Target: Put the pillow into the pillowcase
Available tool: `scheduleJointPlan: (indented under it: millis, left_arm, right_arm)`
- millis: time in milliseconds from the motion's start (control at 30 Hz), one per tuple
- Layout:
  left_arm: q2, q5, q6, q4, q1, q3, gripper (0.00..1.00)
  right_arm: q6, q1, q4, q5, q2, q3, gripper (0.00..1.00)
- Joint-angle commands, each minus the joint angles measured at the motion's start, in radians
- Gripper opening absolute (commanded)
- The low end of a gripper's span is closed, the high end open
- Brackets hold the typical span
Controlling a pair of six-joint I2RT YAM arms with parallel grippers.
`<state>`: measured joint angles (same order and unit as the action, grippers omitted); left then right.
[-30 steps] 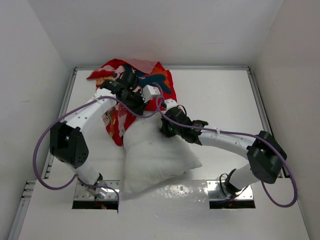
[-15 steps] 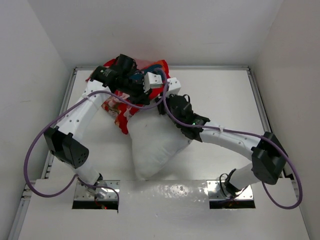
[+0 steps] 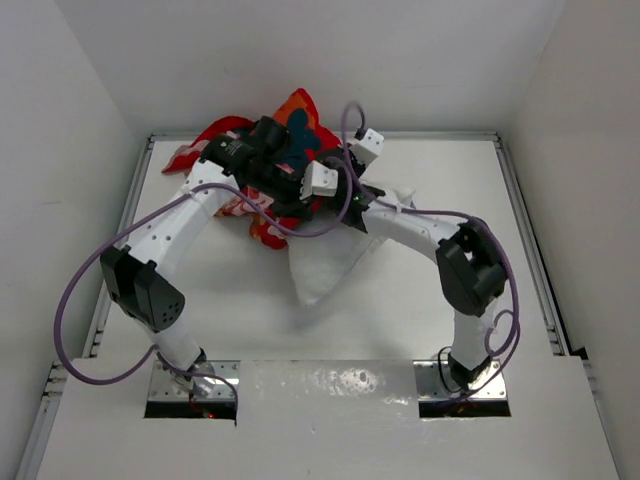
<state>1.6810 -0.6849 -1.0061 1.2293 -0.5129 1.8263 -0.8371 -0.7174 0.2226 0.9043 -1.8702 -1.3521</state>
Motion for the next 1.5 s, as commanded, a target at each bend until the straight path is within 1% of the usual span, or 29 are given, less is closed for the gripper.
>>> scheduleJointPlan:
  millis: [0,33,67,100,133,167,200,267,300,367,400,500,533,567,600,667,733,767,800,833,867,900,967,1000,1100,1233,1267,1400,1467]
  left_arm:
    - [-0.064,-0.208,-0.08,0.082,-0.118,-0.027,0.0]
    - [-0.067,-0.165,-0.075,0.061,-0.098,-0.076,0.01]
    - [-0.069,-0.16,-0.057,0.035,-0.072,-0.103,0.06]
    - [-0.072,-0.162,-0.008,-0.023,0.001,-0.155,0.23]
    - [-0.07,-0.185,0.009,-0.043,0.043,-0.179,0.33]
    - [-0.067,-0.191,0.026,-0.06,0.08,-0.194,0.41]
    - [-0.058,-0.173,0.049,-0.088,0.132,-0.215,0.51]
    - [-0.058,-0.13,0.108,-0.125,0.16,-0.232,0.55]
    - [-0.069,-0.111,0.136,-0.175,0.178,-0.245,0.6]
    - [-0.093,-0.071,0.223,-0.233,0.188,-0.291,0.65]
    - [-0.121,-0.05,0.262,-0.301,0.188,-0.323,0.71]
    - [-0.15,0.098,0.362,-0.355,0.188,-0.364,0.73]
    - [-0.15,0.128,0.359,-0.346,0.188,-0.378,0.73]
    - [-0.155,0.151,0.351,-0.337,0.188,-0.395,0.71]
    - [-0.156,0.192,0.347,-0.333,0.189,-0.448,0.7]
    - [-0.168,0.222,0.363,-0.361,0.201,-0.502,0.7]
    - [-0.178,0.191,0.394,-0.379,0.237,-0.526,0.7]
    - [-0.193,0.162,0.435,-0.407,0.302,-0.516,0.7]
    - [-0.204,0.087,0.466,-0.427,0.347,-0.512,0.7]
    - [-0.214,0.055,0.497,-0.453,0.396,-0.509,0.7]
    - [-0.231,0.032,0.565,-0.502,0.492,-0.506,0.7]
    - [-0.234,0.007,0.592,-0.517,0.531,-0.503,0.71]
    - [-0.241,0.018,0.606,-0.524,0.62,-0.493,0.71]
    - [-0.242,0.05,0.603,-0.521,0.631,-0.493,0.71]
    - [-0.244,0.102,0.58,-0.496,0.649,-0.512,0.71]
    - [-0.247,0.088,0.54,-0.459,0.649,-0.571,0.71]
    - [-0.244,0.09,0.531,-0.446,0.648,-0.594,0.71]
    - [-0.233,0.111,0.482,-0.432,0.646,-0.65,0.7]
    - [-0.227,0.119,0.405,-0.416,0.607,-0.677,0.67]
  right_arm:
    - [-0.277,0.082,-0.215,0.135,-0.081,-0.156,0.0]
    - [-0.246,0.087,-0.219,0.063,-0.086,-0.139,0.09]
    - [-0.153,0.087,-0.21,0.024,-0.077,-0.115,0.25]
    - [-0.085,0.088,-0.174,-0.029,-0.061,-0.075,0.45]
    - [0.032,0.09,-0.139,-0.162,-0.019,0.009,0.85]
    - [0.073,0.09,-0.093,-0.218,0.008,0.046,0.94]
    - [0.098,0.09,-0.089,-0.255,0.037,0.112,0.99]
    - [0.182,0.09,-0.056,-0.358,0.13,0.177,0.99]
    - [0.214,0.09,-0.045,-0.382,0.163,0.204,0.99]
    - [0.292,0.091,-0.089,-0.418,0.242,0.229,0.99]
    - [0.321,0.093,-0.129,-0.43,0.262,0.217,0.99]
    - [0.404,0.107,-0.424,-0.464,0.312,0.089,0.98]
    - [0.43,0.108,-0.472,-0.475,0.322,0.073,0.92]
    - [0.464,0.107,-0.505,-0.498,0.338,0.068,0.72]
    - [0.507,0.107,-0.528,-0.571,0.371,0.088,0.64]
    - [0.614,0.102,-0.554,-0.629,0.405,0.12,0.6]
    - [0.72,0.054,-0.559,-0.631,0.434,0.143,0.69]
    - [0.76,0.026,-0.557,-0.608,0.437,0.139,0.73]
    - [0.841,-0.006,-0.554,-0.573,0.43,0.113,0.82]
    - [0.893,-0.063,-0.546,-0.574,0.419,0.091,0.87]
    - [0.924,-0.089,-0.543,-0.582,0.405,0.068,0.91]
    - [0.972,-0.112,-0.548,-0.614,0.361,0.012,0.99]
    - [1.006,-0.178,-0.562,-0.621,0.297,-0.051,0.99]
    - [1.033,-0.201,-0.571,-0.607,0.26,-0.109,0.99]
    - [1.064,-0.281,-0.589,-0.448,0.055,-0.207,0.99]
    - [1.052,-0.304,-0.698,-0.397,-0.084,-0.358,0.99]
    - [1.061,-0.309,-0.7,-0.394,-0.104,-0.36,0.99]
    - [1.153,-0.332,-0.573,-0.397,-0.067,-0.187,0.99]
    - [1.127,-0.335,-0.577,-0.361,-0.084,-0.199,0.99]
